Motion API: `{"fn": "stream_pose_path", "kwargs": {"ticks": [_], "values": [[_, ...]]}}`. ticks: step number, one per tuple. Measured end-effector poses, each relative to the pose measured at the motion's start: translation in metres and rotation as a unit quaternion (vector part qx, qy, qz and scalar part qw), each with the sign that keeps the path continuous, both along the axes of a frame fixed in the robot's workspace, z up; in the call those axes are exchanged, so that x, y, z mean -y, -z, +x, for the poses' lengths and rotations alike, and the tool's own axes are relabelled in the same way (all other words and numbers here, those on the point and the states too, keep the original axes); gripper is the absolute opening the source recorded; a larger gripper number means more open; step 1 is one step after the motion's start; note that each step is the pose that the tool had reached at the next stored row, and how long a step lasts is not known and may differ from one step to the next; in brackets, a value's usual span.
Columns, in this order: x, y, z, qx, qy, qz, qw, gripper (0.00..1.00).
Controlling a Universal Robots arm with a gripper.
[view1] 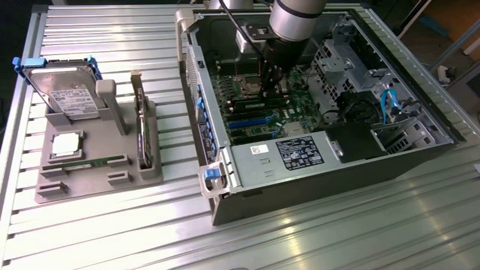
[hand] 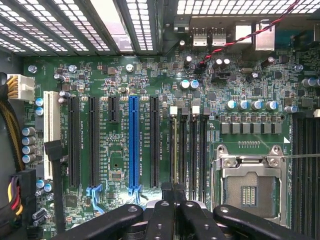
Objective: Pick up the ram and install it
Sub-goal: 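Press down the ram until it locks into place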
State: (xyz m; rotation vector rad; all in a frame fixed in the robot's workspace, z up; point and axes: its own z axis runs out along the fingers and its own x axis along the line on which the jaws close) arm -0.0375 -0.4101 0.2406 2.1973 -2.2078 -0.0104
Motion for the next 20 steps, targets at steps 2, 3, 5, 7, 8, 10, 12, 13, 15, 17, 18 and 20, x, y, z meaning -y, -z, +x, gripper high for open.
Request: {"fn": "stream_pose_path", "kwargs": {"ticks": [2,3,5,7,8,10,12,13,15,17,18,20], "values": [[0.0000,-0.0001,0.0000,-0.0001,0.000,-0.0002,1.0000,0.11],[0.0000,-0.0001,0.0000,-0.0001,0.000,-0.0002,1.0000,0.11],[0.0000,0.0007,0.0000,0.0000,0.000,-0.0002,1.0000,0.11],[0.0000,0.0019,-0.0002,0.0000,0.000,-0.0001,1.0000,0.11],[0.0000,0.0024,-0.0003,0.0000,0.000,-0.0001,1.0000,0.11],[0.0000,0.0032,-0.0003,0.0000,0.000,-0.0002,1.0000,0.11],[0.0000,0.0039,-0.0003,0.0000,0.000,-0.0001,1.0000,0.11],[0.0000,0.0042,-0.0003,0.0000,0.000,-0.0002,1.0000,0.11],[0.0000,0.0046,-0.0003,0.0000,0.000,-0.0002,1.0000,0.11],[0.0000,0.0053,-0.0003,0.0000,0.000,-0.0003,1.0000,0.11],[0.0000,0.0053,-0.0003,0.0000,0.000,-0.0003,1.0000,0.11],[0.0000,0.0054,-0.0003,0.0000,0.000,-0.0002,1.0000,0.11]]}}
